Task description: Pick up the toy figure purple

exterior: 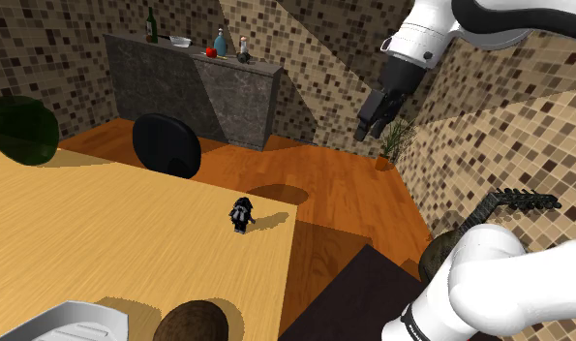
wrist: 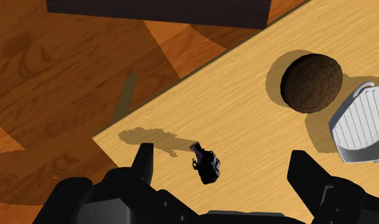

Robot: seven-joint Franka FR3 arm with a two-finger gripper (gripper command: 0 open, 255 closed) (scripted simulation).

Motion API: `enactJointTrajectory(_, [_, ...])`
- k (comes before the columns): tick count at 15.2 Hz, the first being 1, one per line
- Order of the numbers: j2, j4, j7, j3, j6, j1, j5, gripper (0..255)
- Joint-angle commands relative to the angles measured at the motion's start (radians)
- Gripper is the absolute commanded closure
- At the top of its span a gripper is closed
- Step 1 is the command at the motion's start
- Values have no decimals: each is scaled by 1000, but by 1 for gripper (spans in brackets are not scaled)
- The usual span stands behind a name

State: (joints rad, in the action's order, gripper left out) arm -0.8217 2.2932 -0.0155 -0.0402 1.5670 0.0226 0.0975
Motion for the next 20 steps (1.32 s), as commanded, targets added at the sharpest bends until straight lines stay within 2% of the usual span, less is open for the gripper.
enactJointTrajectory(1, [0, 0, 0, 0, 0, 0, 0, 0])
enactJointTrajectory(11, [170, 167, 1, 86, 400, 26, -8, 0])
enactJointTrajectory(20, [451, 186, 35, 163, 751, 28, -58, 0])
